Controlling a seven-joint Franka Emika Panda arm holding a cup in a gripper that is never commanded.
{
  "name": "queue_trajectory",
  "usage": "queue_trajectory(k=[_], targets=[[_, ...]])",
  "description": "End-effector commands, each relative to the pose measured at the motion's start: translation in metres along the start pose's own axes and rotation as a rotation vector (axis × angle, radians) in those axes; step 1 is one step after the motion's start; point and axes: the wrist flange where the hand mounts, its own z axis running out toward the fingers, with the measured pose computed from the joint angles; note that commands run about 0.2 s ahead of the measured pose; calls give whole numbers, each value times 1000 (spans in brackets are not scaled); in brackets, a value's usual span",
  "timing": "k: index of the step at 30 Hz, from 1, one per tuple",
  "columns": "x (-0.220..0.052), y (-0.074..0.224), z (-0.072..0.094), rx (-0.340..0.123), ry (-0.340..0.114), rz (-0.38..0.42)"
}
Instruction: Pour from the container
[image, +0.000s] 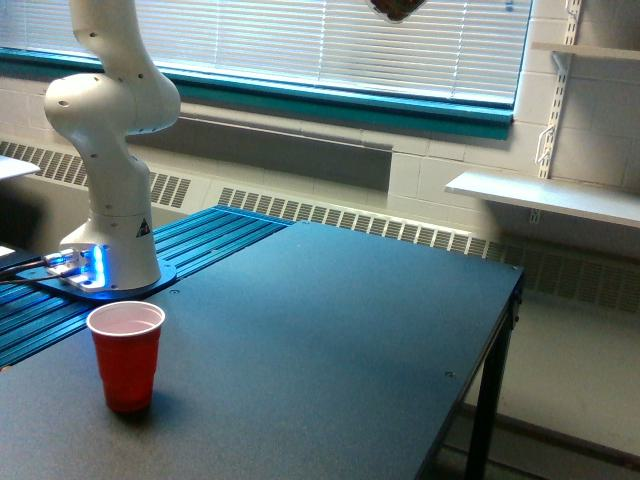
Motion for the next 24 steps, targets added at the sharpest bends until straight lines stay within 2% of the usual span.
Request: queue_trajectory(k=[1, 13, 24], targets=[[17, 17, 0, -26, 34, 31], [15, 33, 0, -44, 54, 44], [4, 70, 1, -97, 81, 61]])
